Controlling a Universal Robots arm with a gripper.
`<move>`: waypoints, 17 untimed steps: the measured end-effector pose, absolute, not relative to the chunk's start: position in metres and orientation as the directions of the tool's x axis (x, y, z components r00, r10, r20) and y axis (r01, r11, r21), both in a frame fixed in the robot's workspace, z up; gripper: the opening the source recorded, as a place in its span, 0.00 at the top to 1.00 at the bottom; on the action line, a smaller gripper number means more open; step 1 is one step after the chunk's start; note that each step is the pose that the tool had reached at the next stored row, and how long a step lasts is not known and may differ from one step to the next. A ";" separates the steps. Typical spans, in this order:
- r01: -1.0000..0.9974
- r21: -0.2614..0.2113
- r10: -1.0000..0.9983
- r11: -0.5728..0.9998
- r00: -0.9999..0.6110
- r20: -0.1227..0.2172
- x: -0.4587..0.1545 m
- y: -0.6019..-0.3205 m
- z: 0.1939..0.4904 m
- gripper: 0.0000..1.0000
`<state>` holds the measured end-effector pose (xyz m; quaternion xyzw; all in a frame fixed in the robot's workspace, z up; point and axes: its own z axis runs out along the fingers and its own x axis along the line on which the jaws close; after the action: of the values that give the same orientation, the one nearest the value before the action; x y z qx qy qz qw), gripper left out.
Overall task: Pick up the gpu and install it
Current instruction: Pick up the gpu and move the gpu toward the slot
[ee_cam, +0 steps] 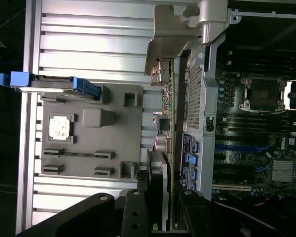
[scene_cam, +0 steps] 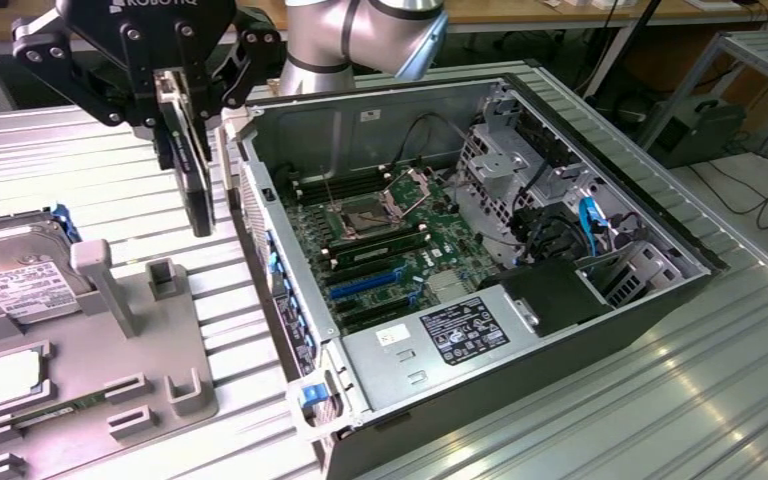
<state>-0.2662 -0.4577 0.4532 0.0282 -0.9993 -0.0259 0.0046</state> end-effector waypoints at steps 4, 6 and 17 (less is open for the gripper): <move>-0.056 0.052 -0.057 0.997 -0.998 0.008 -0.262 -0.458 0.453 0.72; -0.056 0.052 -0.057 0.997 -0.998 0.008 -0.260 -0.458 0.453 0.72; -0.056 0.052 -0.057 0.997 -0.998 0.008 -0.247 -0.457 0.453 0.72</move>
<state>-0.2474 -0.4574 0.4525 0.0282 -0.9993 -0.0258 0.0046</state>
